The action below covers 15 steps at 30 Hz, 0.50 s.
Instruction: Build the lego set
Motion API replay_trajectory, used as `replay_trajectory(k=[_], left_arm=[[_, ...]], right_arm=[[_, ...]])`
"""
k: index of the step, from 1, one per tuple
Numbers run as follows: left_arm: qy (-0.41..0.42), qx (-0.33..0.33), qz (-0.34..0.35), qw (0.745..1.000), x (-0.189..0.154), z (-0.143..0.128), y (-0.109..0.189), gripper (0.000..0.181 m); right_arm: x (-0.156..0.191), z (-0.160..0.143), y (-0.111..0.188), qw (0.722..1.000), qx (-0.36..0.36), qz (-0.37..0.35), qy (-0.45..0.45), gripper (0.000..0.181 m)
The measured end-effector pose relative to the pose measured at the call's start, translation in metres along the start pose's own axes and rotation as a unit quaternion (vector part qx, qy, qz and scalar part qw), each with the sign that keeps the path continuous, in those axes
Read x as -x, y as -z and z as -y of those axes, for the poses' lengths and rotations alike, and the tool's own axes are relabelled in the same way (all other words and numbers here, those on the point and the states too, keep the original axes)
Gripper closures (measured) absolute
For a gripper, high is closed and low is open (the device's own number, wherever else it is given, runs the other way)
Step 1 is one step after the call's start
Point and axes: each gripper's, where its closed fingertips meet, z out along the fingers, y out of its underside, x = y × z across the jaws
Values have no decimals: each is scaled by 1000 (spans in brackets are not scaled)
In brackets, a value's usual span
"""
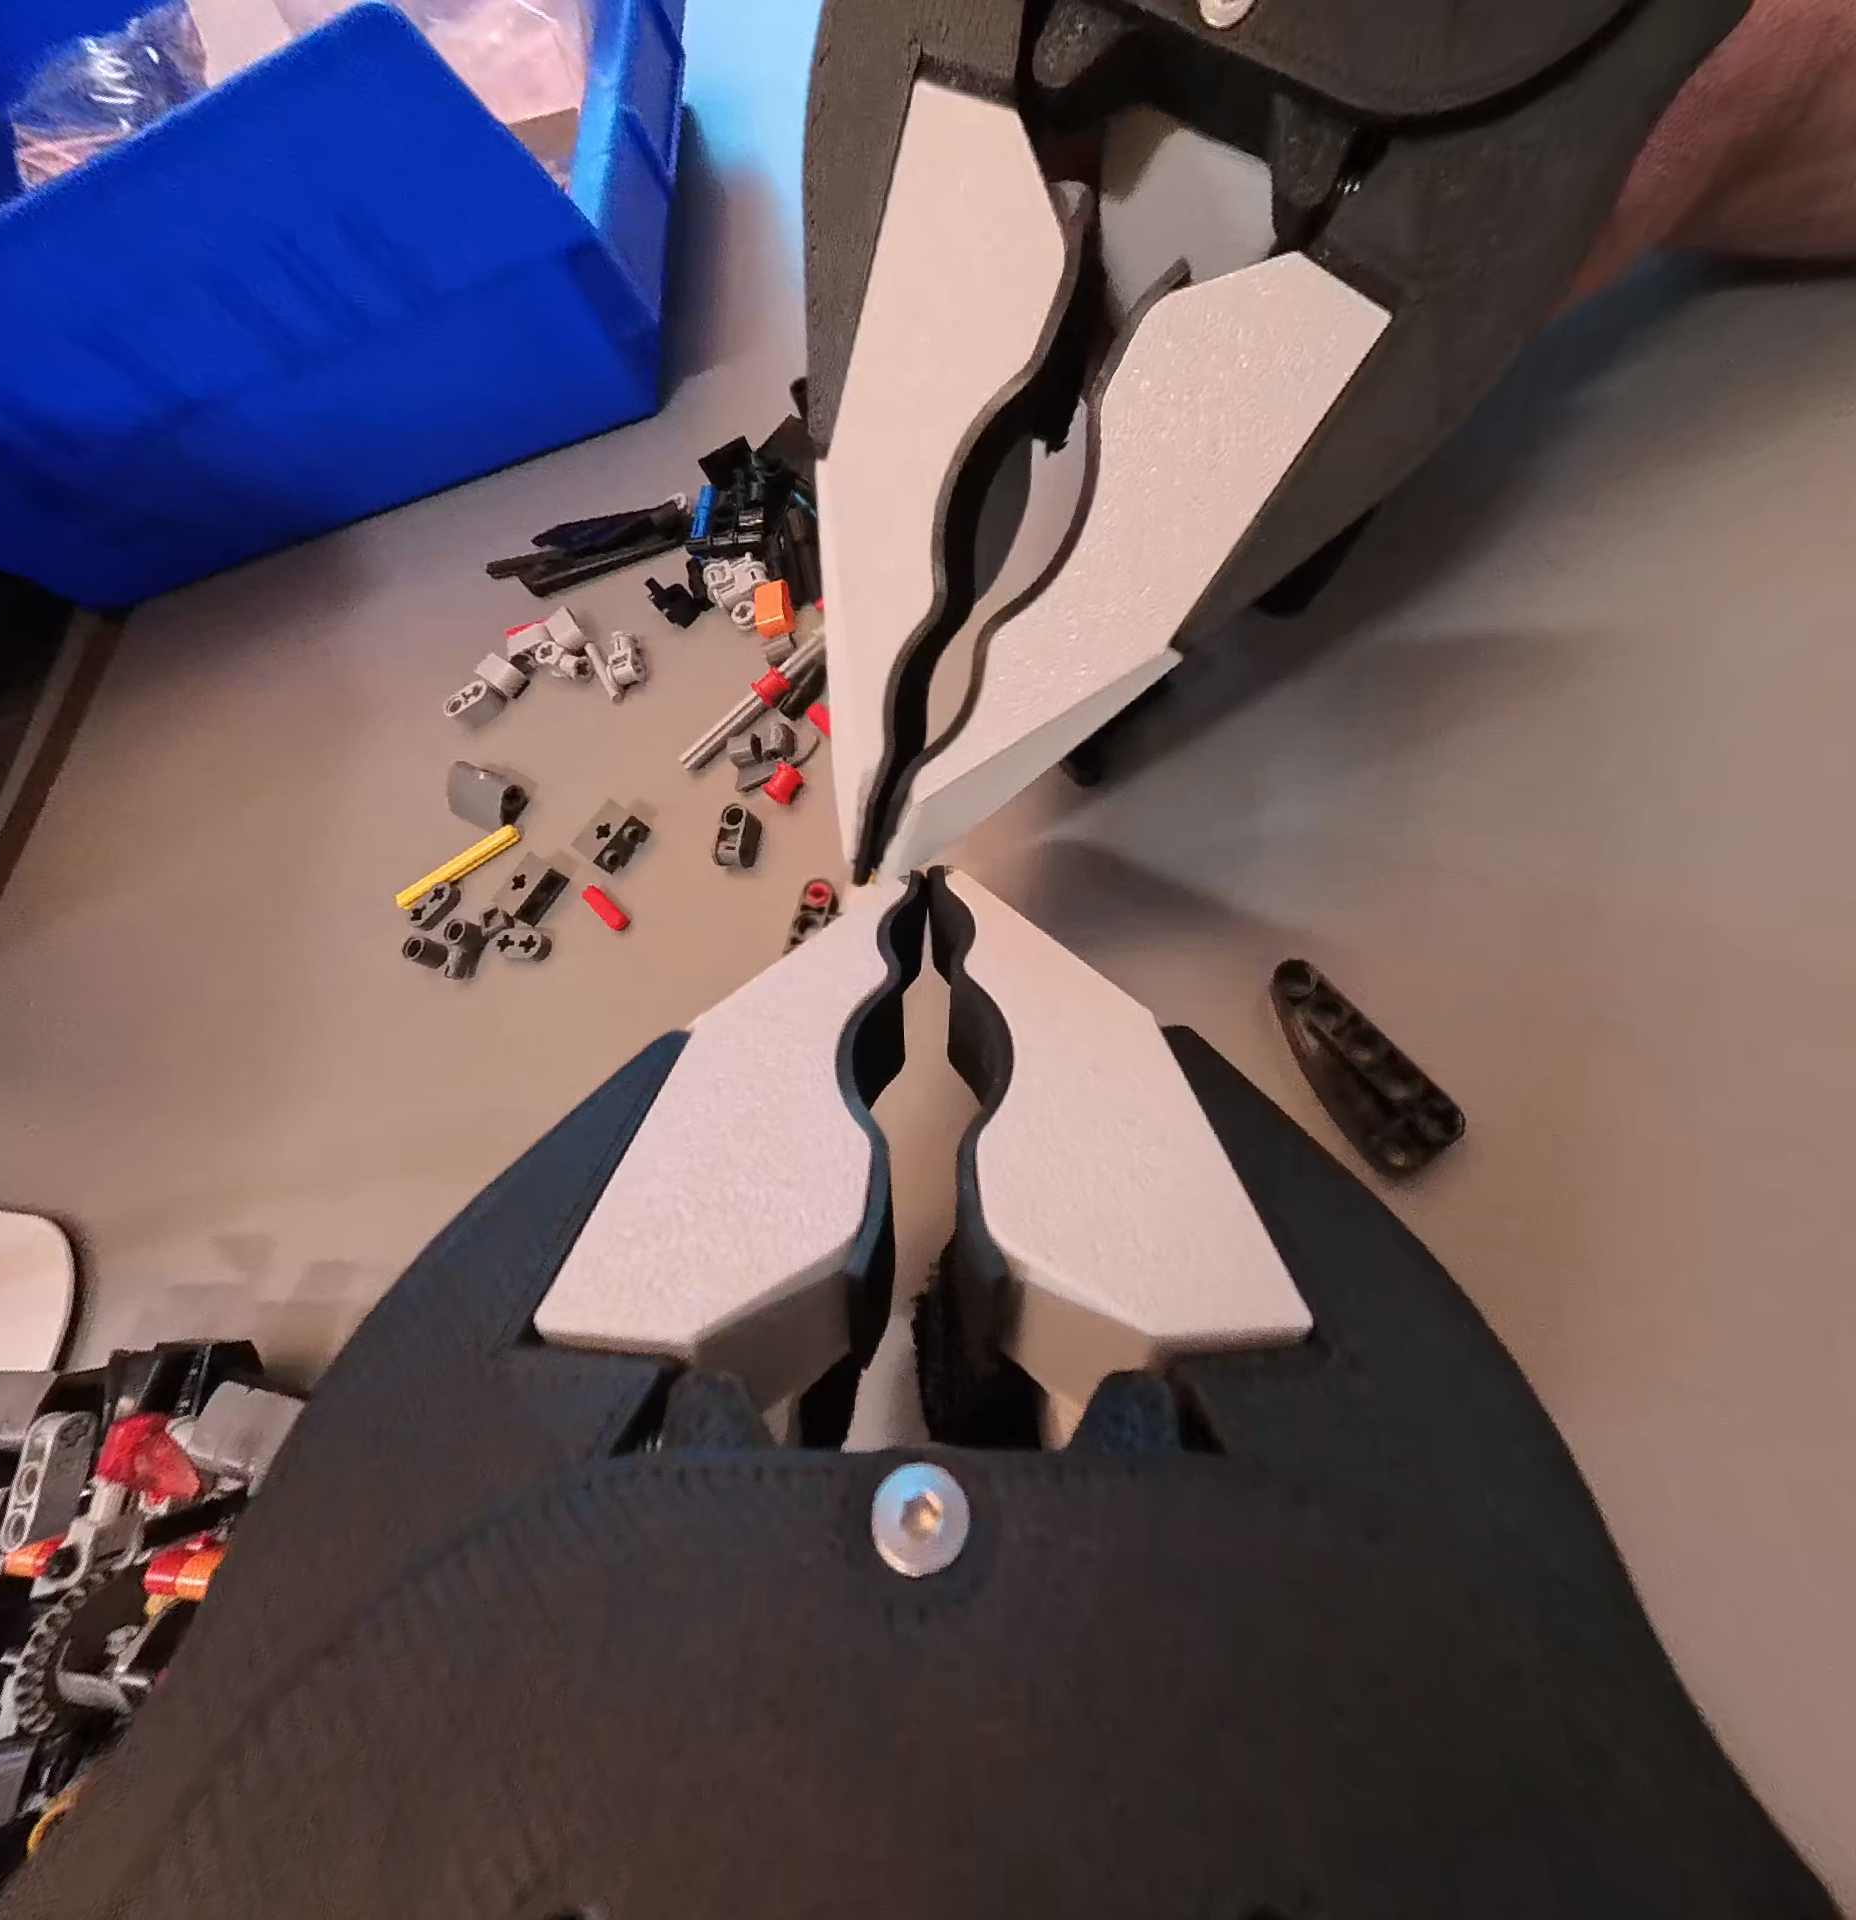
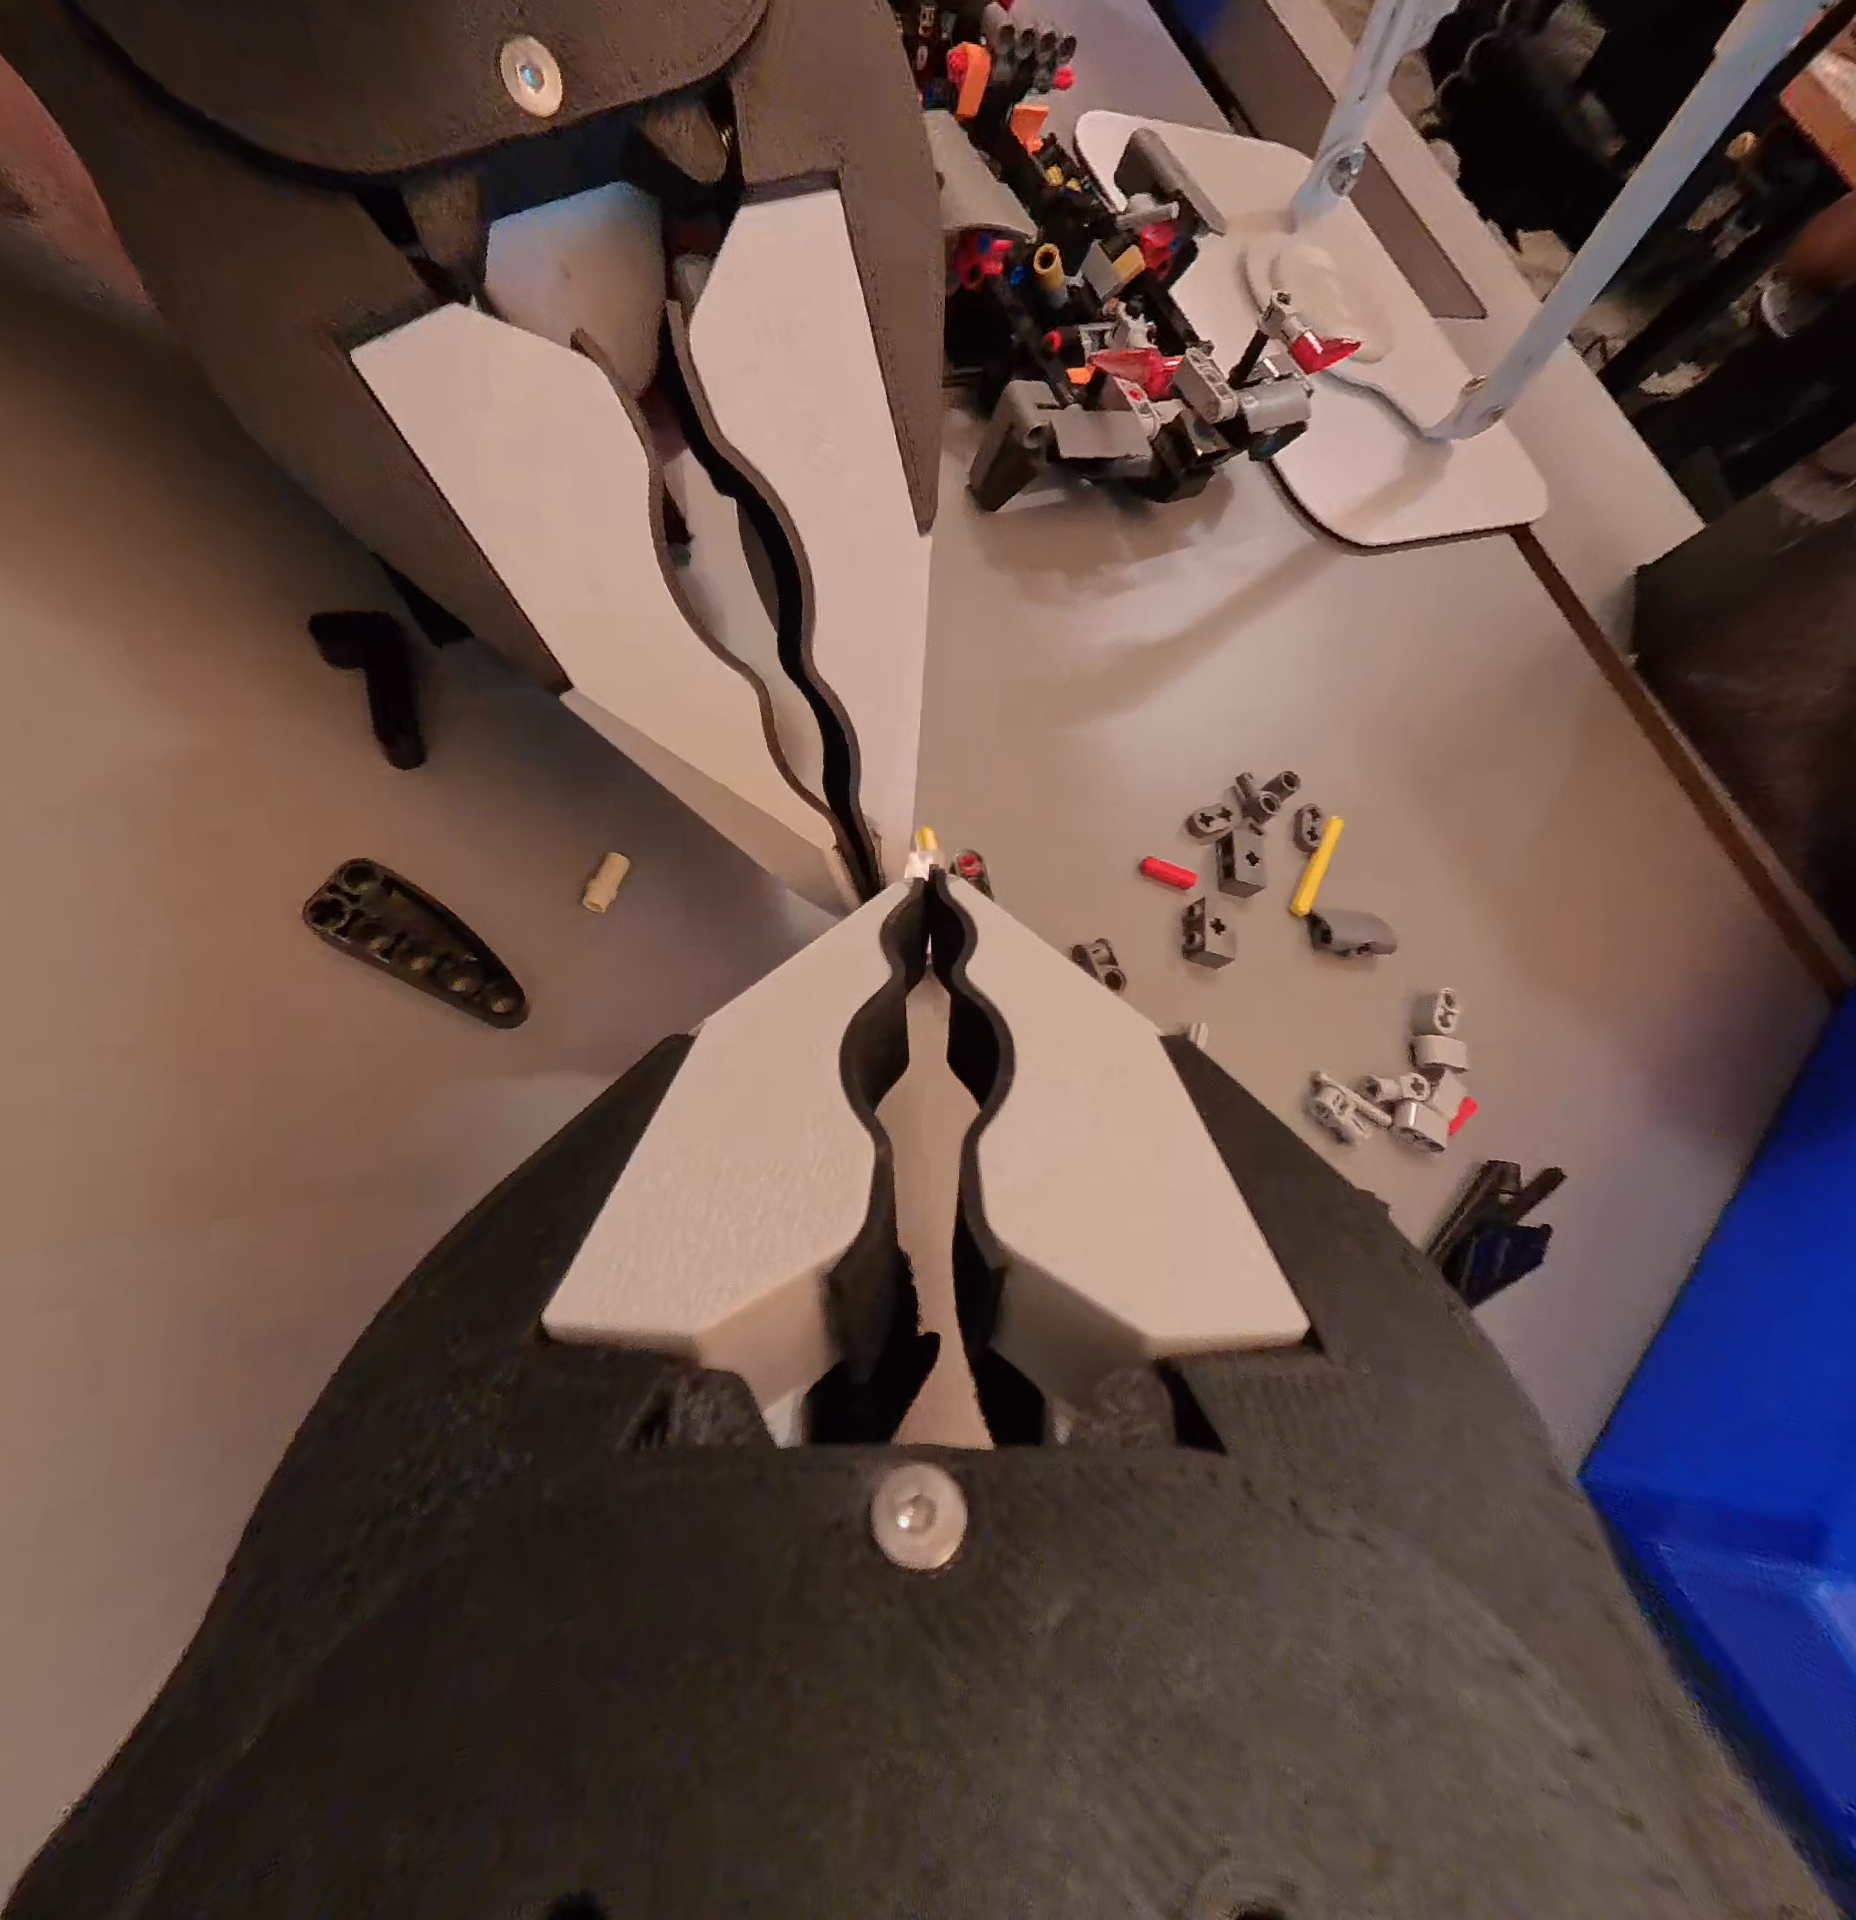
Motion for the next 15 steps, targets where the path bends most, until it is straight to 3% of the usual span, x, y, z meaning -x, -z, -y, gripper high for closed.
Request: replay_trajectory(k=[4,11,15], left_arm=[[-9,11,-1,1000,3,-4,8,179],[-3,43,37,998,26,-21,20,174],[12,55,22,998,24,-28,20,170]], right_arm=[[7,-8,-5,1000,19,23,-3,181],[-18,-21,-1,996,28,-2,-79,176],[-17,-25,-5,996,42,-3,-78,171]])
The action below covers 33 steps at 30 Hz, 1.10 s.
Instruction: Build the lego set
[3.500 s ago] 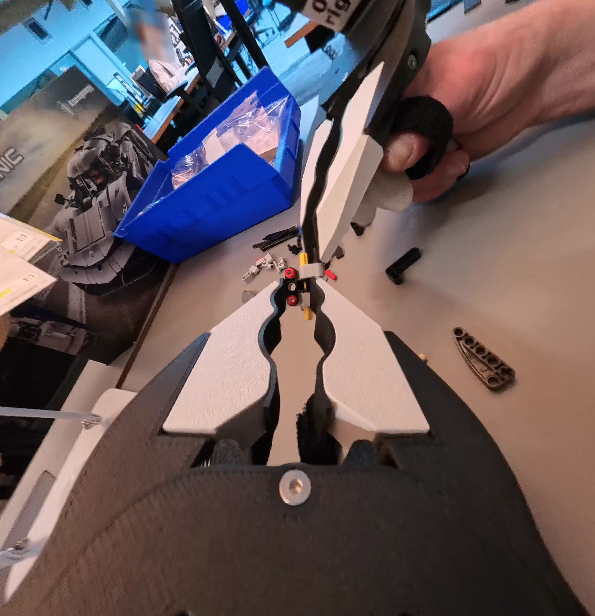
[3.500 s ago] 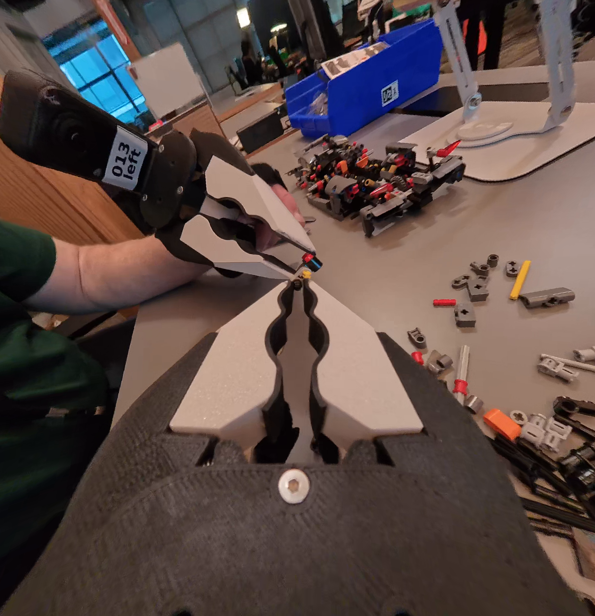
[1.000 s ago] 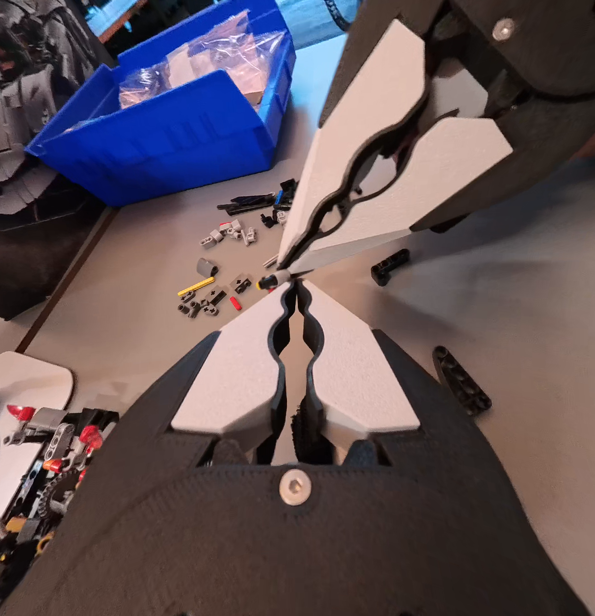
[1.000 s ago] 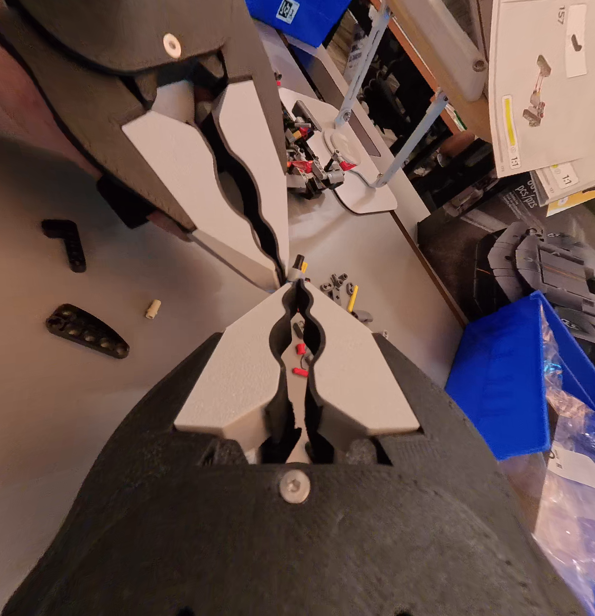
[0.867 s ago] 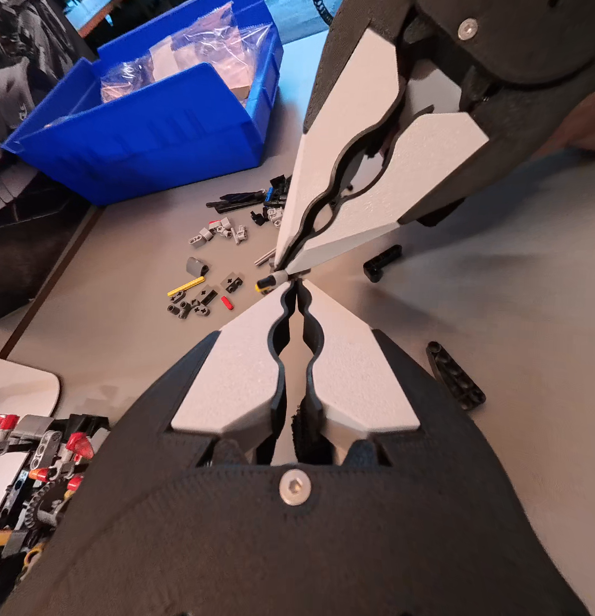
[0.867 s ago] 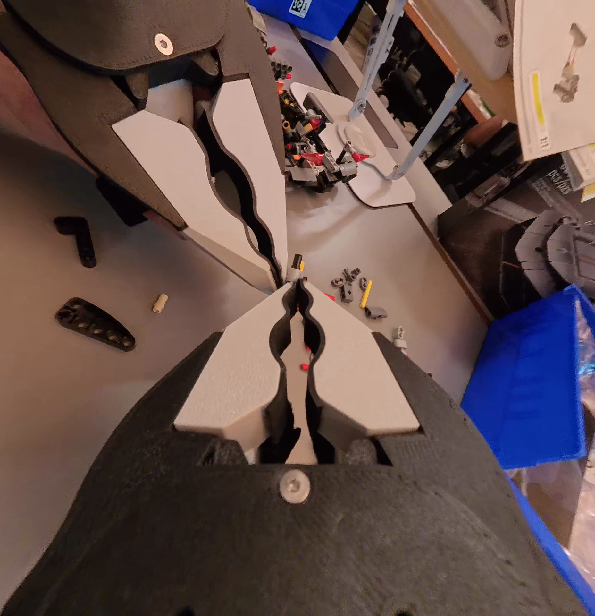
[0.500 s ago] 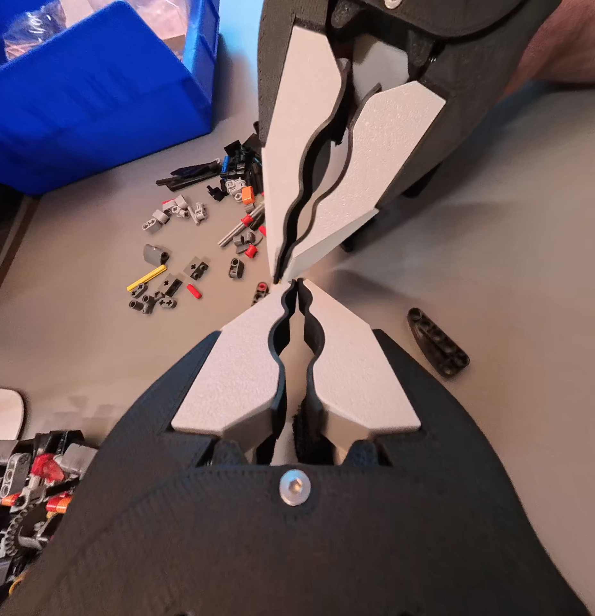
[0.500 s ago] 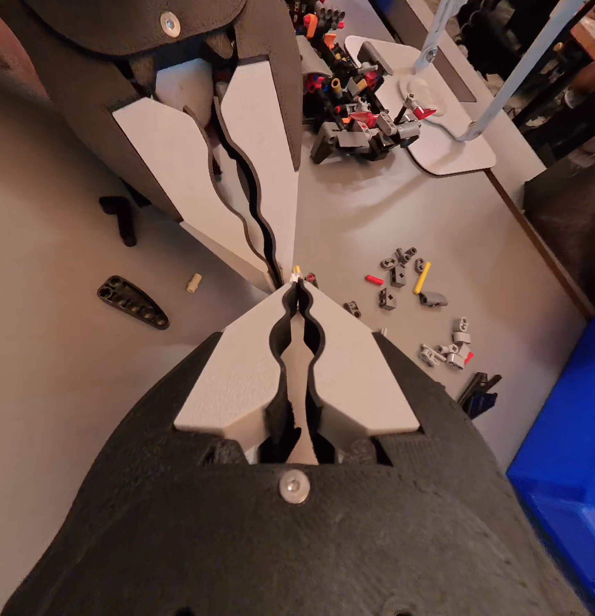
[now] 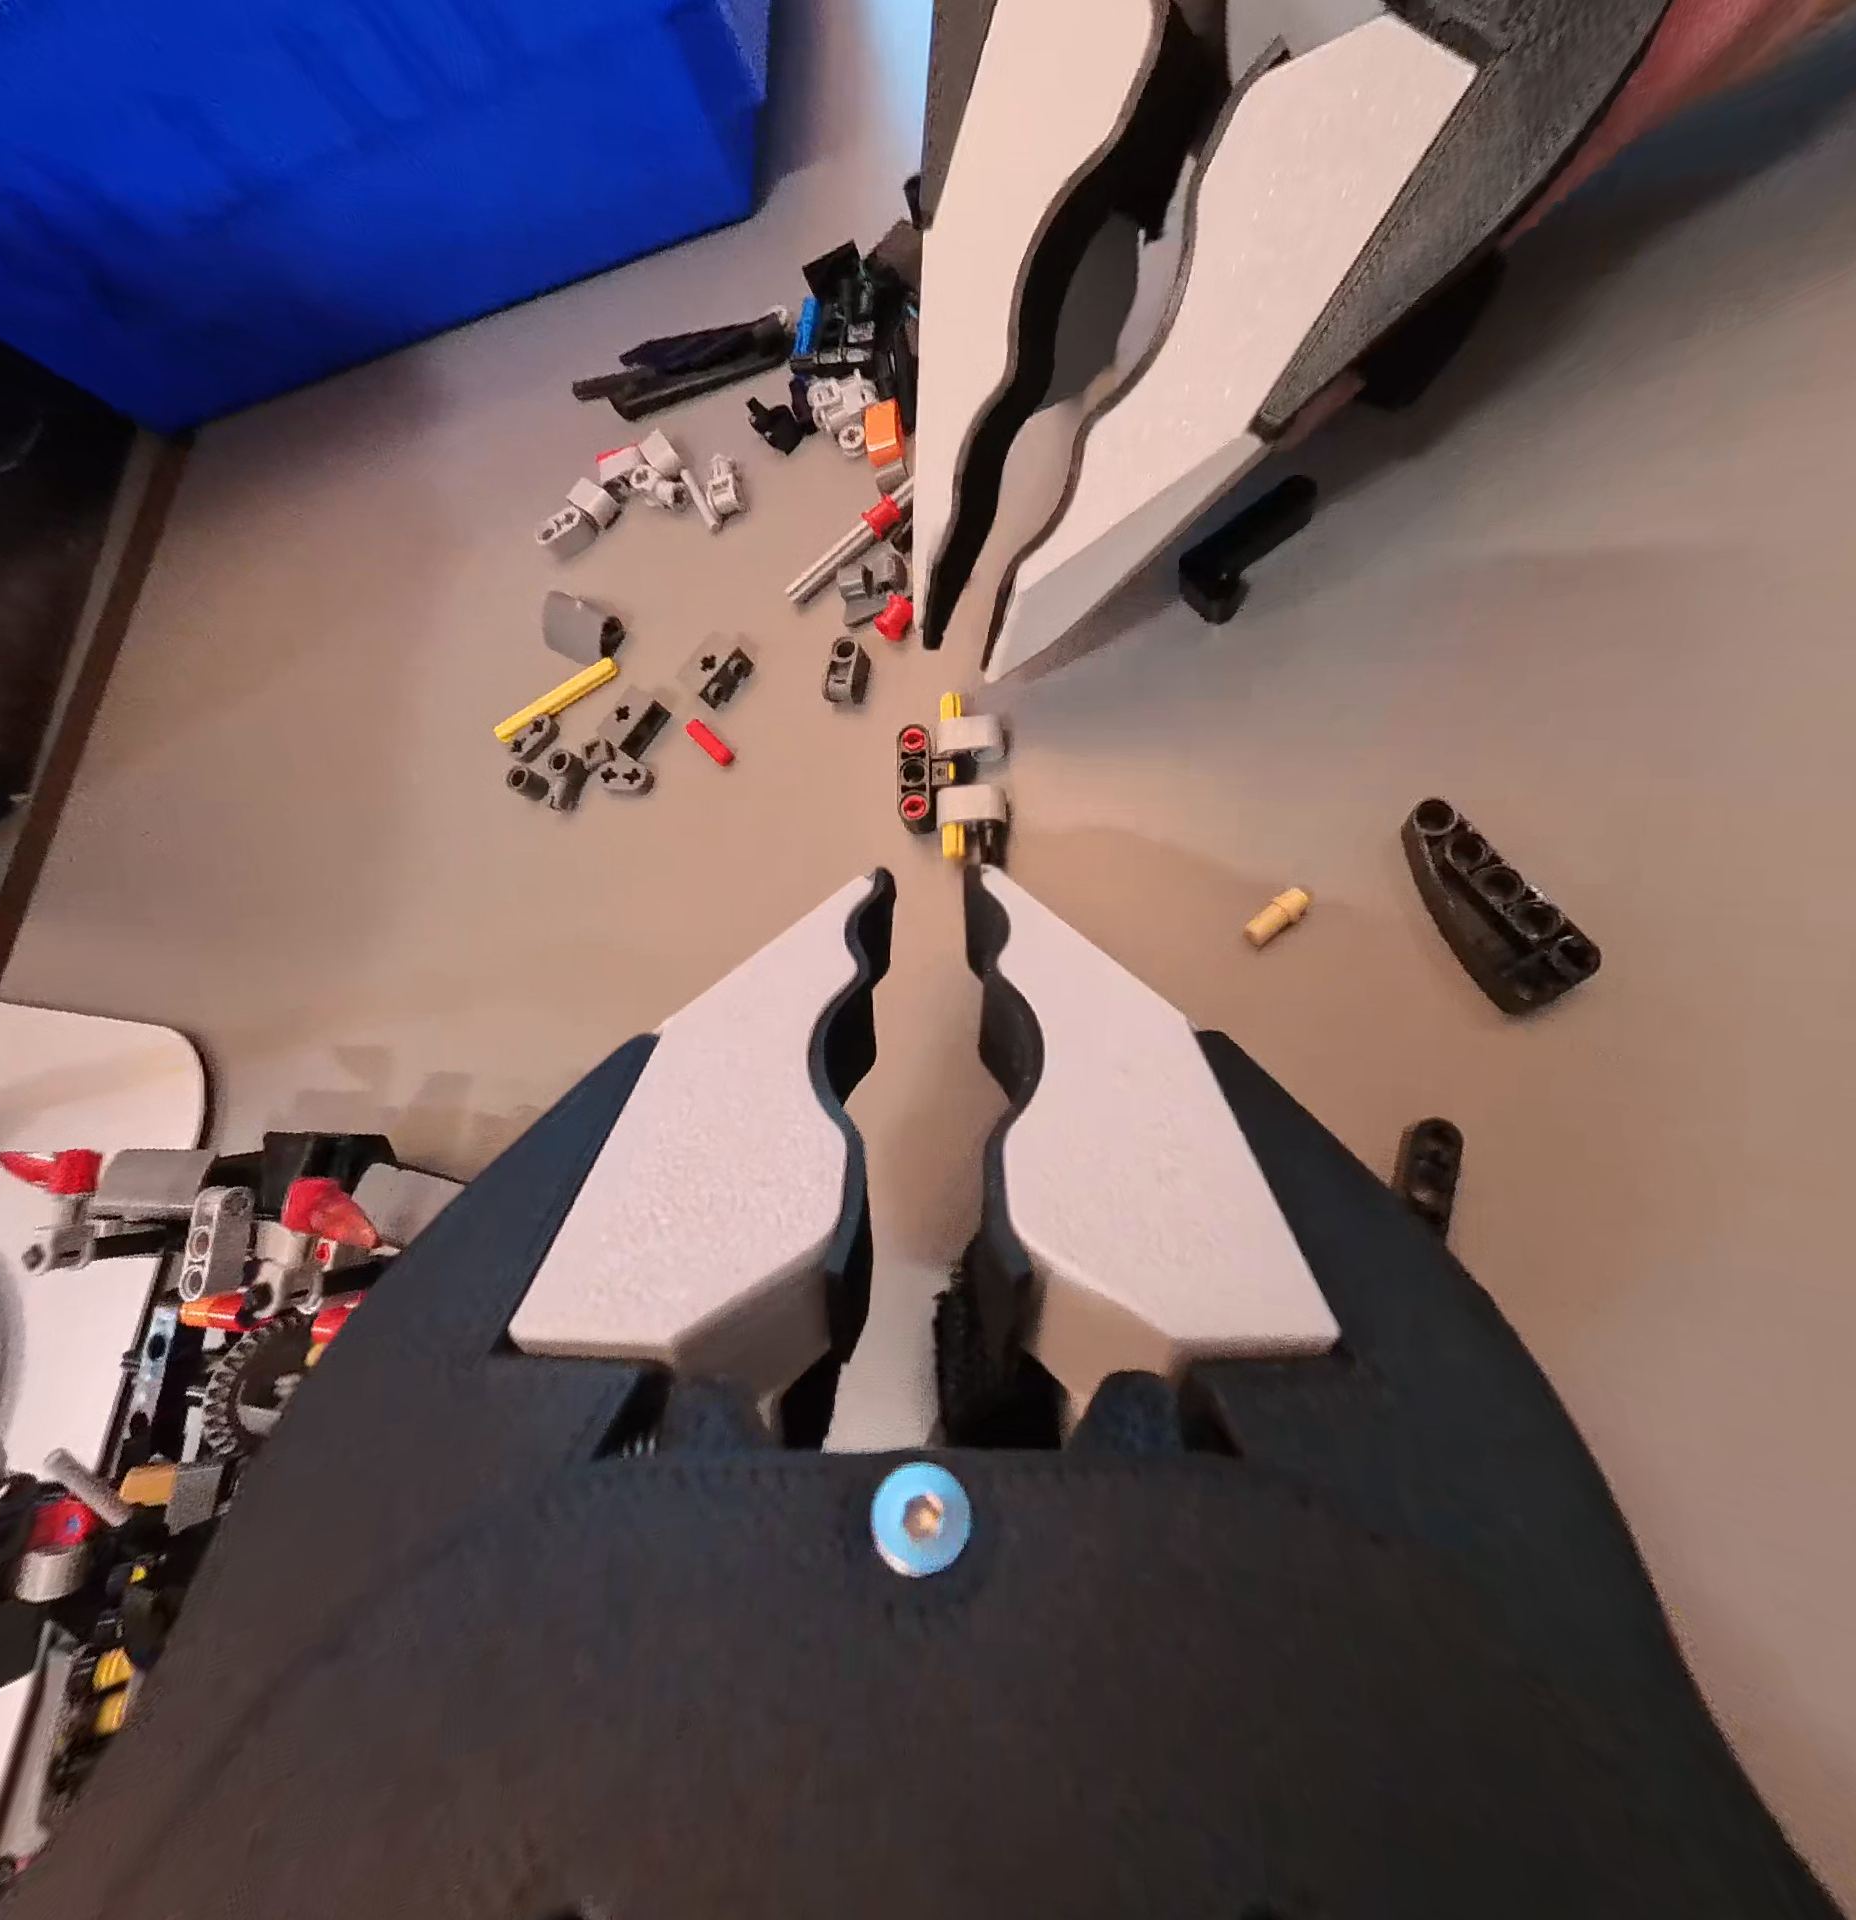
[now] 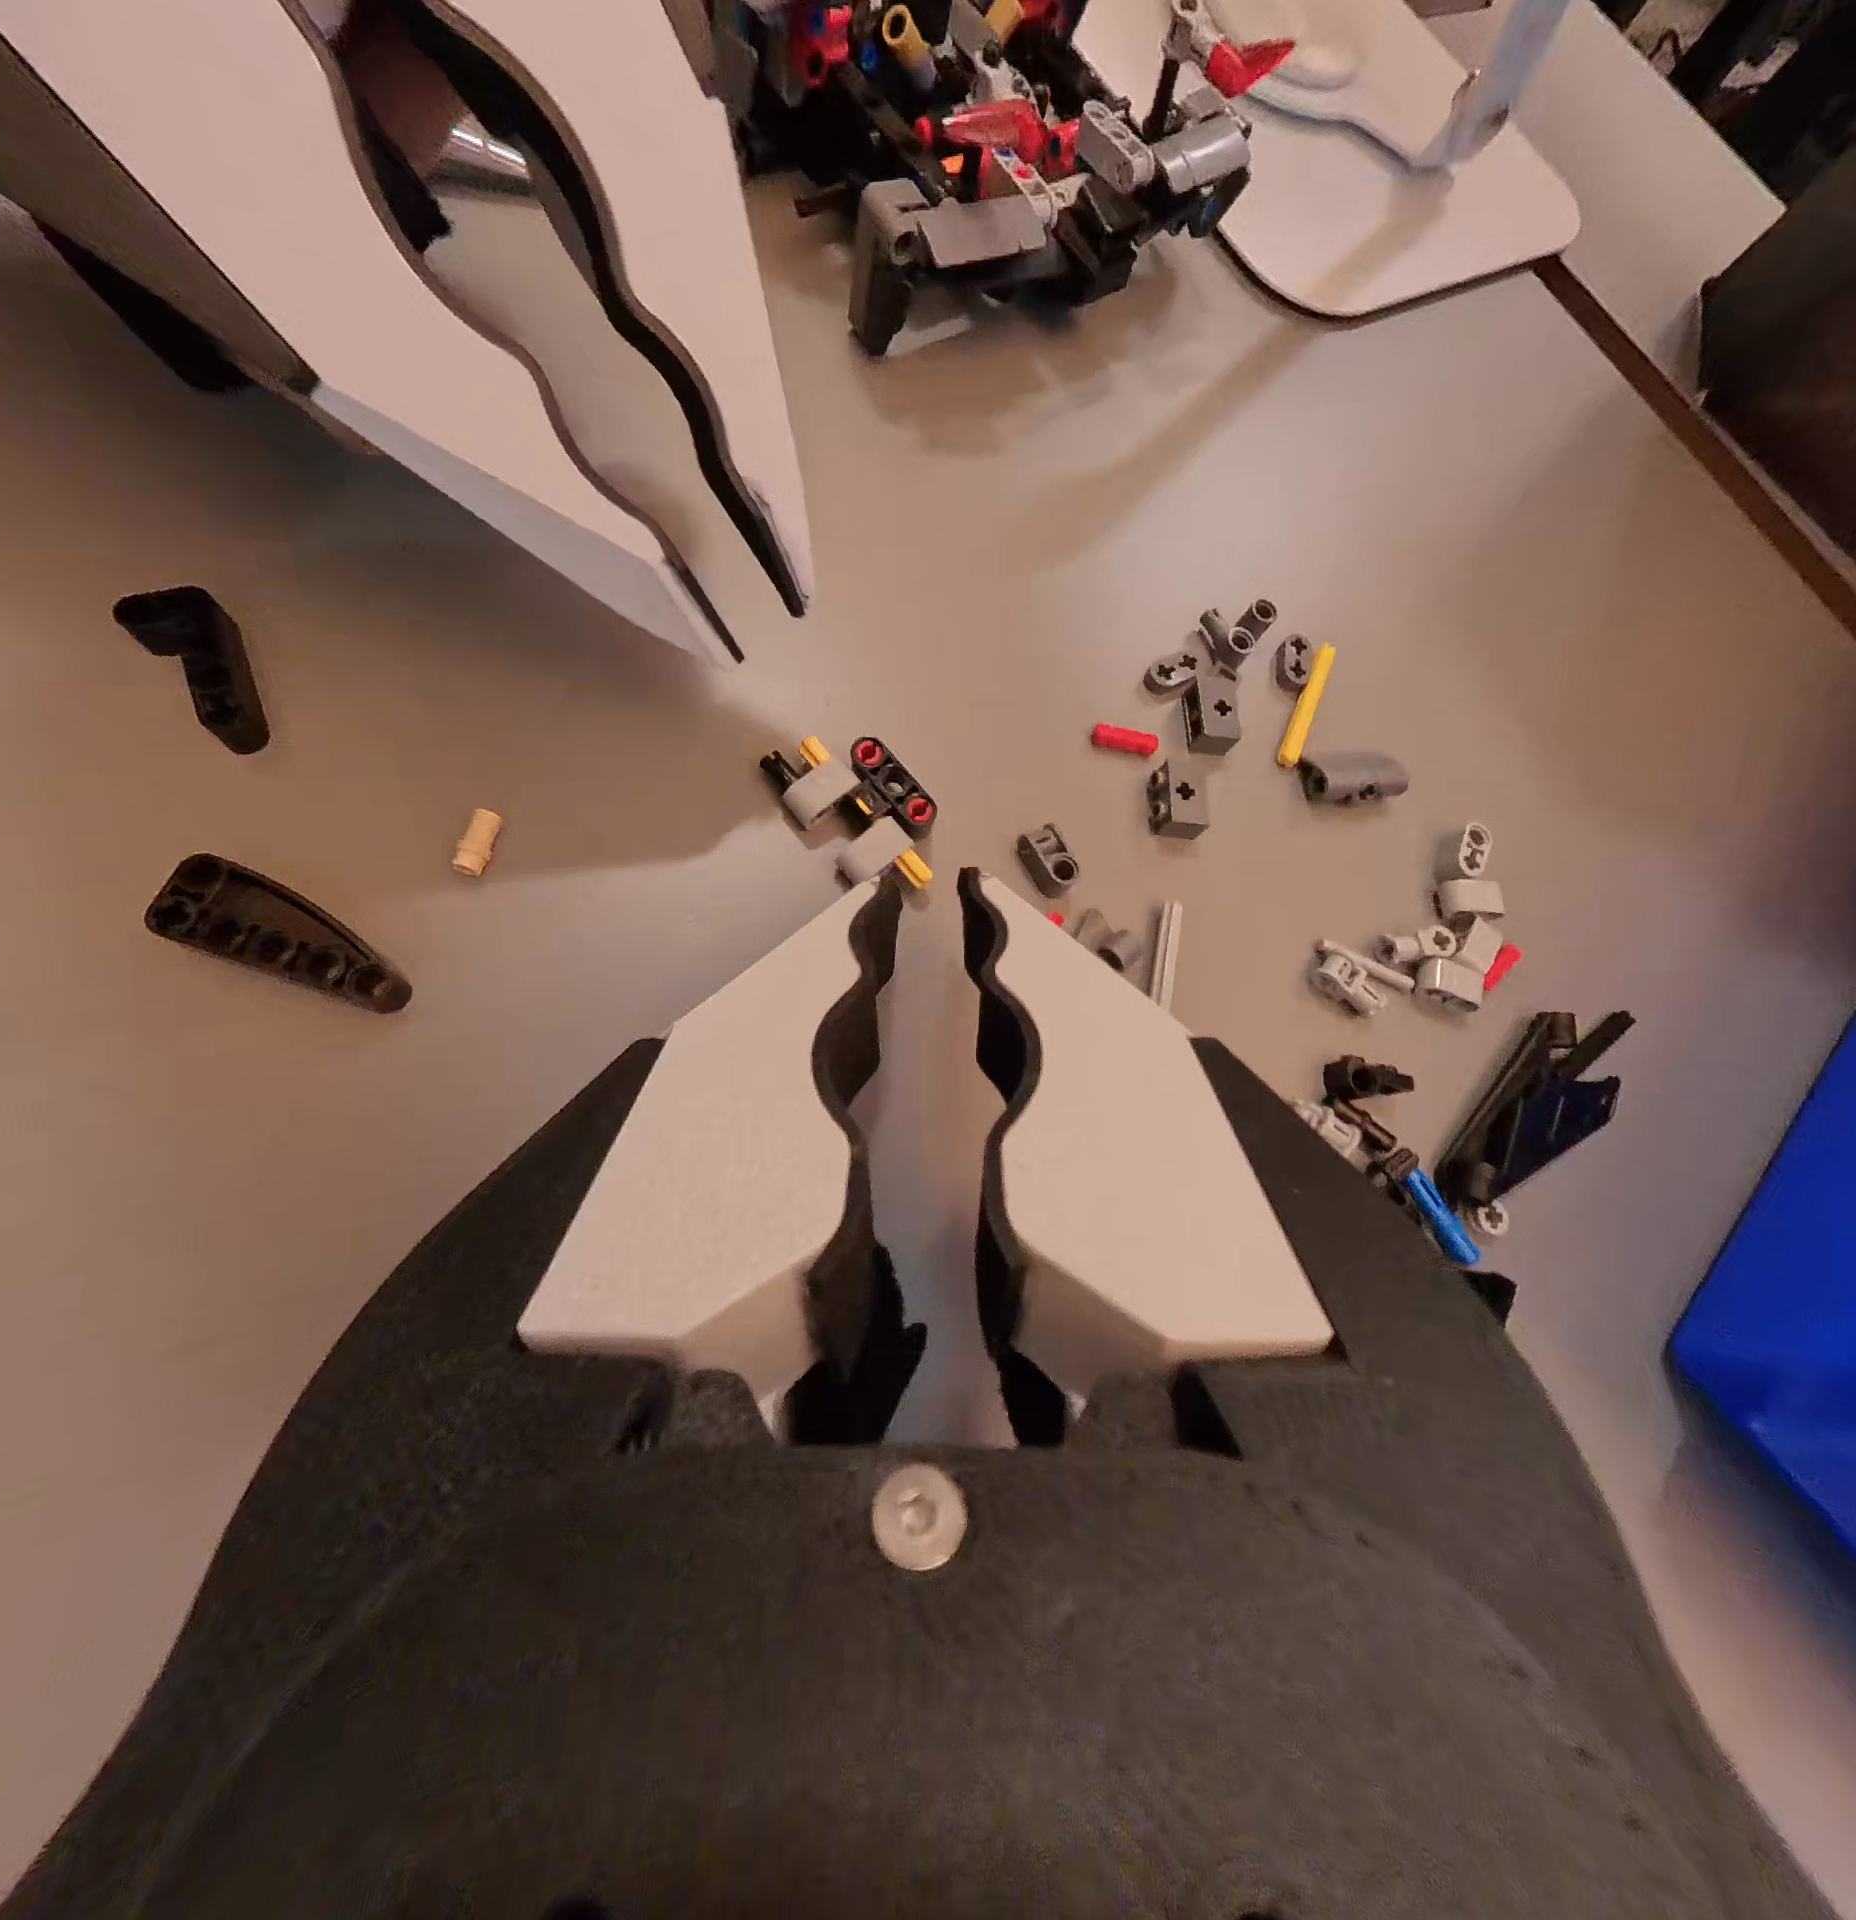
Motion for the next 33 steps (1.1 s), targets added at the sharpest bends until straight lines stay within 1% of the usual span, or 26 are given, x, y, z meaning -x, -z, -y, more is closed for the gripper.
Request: replay_trajectory(k=[4,7,9,11,13,16,17,18,20,22,25,28,30,33], left_arm=[[-12,18,-2,1000,-4,-6,-7,169],[-16,25,-3,1000,-6,-7,-11,169],[-17,28,3,999,-4,-8,-11,169],[-7,18,12,1000,1,-6,-9,168],[8,2,17,1000,5,-1,-8,161],[12,-15,22,1000,3,7,-12,156],[7,-15,28,999,2,9,-14,153],[3,-9,36,999,2,10,-17,149],[-1,4,41,999,0,8,-23,145],[-4,13,46,999,0,5,-30,146],[-7,8,44,999,-1,5,-31,159],[-15,8,39,999,-3,6,-31,159],[-18,9,35,999,-4,5,-30,159],[-19,13,28,999,-6,4,-28,160]], right_arm=[[5,-6,-8,1000,24,4,15,173],[7,-6,-9,1000,24,9,15,175],[2,-2,-3,1000,7,4,3,173],[-14,4,7,999,-18,-23,-21,171],[-40,4,22,995,-36,-78,-49,172],[-68,1,43,985,-66,-121,-102,170],[-77,-2,49,981,-71,-137,-116,170],[-81,-5,52,979,-75,-138,-129,171],[-81,-9,53,980,-71,-128,-137,171],[-72,-8,50,985,-69,-103,-117,173],[-50,-20,34,995,-15,-49,-83,172],[-40,-30,23,997,43,-53,-37,170],[-38,-33,18,996,61,-55,-25,169],[-33,-32,14,997,65,-48,-17,170]])
